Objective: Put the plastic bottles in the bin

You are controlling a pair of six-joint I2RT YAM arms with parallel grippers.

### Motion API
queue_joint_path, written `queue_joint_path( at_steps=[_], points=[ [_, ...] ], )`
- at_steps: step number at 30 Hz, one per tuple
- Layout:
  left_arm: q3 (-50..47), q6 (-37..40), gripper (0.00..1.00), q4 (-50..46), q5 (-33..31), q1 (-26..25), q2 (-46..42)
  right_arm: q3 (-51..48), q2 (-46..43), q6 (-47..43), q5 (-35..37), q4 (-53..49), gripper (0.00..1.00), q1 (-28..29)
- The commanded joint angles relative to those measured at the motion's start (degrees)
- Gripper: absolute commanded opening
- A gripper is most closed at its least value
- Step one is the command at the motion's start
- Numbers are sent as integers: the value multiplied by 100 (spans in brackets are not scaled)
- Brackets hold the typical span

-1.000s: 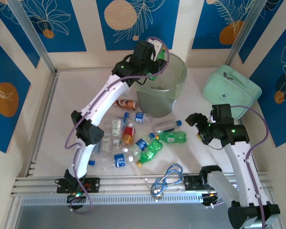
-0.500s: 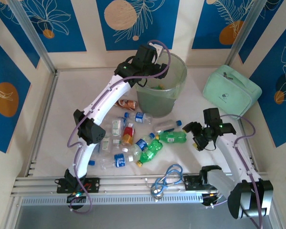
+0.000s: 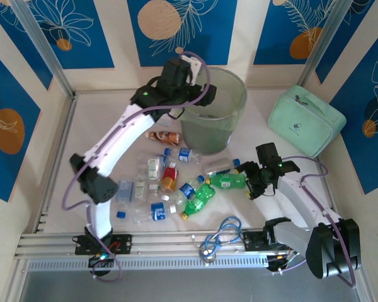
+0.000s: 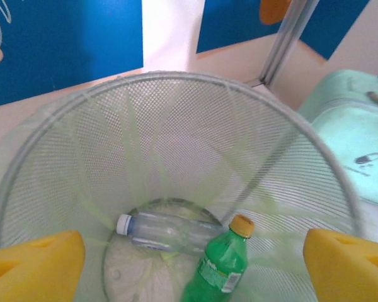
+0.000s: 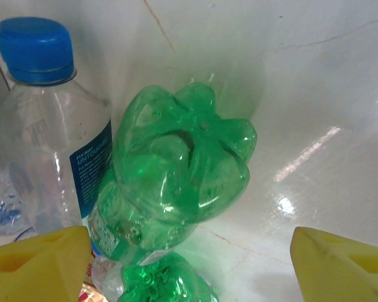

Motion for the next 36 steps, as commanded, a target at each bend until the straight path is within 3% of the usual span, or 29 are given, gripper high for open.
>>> queue_joint_path(
  at_steps=[1,6,15,25,36],
  points=[
    [-1065,-462,88,794,339,20,-1084,-1,138,425,282,118,83,116],
    [-2992,-822,87,1452,879,23,-2451,-82,402,605,292,427,82,124],
    [-4821,-1509,83,1559,1394,28,-3611,-78,1040,913,448,687,79,195],
    [-5492,-1703,80,1684,1536,23,-3765,81,1501,1013,760,730,67,289],
    [-5673,-1709,80,1670,1489,23,-3798,243,734,533,1221,325,60,174]
  ],
)
